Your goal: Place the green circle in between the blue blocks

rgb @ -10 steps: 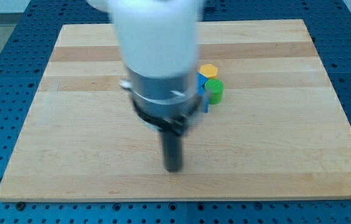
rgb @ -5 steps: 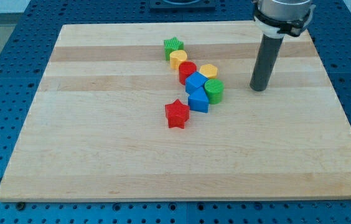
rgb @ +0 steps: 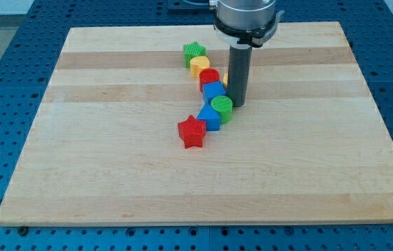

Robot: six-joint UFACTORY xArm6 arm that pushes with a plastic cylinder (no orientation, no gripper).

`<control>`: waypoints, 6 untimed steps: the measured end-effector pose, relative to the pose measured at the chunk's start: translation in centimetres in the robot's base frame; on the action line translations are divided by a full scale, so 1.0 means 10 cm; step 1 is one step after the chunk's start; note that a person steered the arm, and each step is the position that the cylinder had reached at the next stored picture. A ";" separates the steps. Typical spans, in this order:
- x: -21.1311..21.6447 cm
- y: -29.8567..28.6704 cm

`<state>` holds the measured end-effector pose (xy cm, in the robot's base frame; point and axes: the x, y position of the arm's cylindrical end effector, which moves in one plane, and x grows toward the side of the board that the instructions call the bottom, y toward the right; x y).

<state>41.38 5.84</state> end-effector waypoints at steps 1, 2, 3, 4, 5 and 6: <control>0.09 0.32; 0.16 0.27; 0.16 0.12; 0.16 0.00; 0.16 -0.14; 0.17 -0.23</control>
<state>43.04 3.54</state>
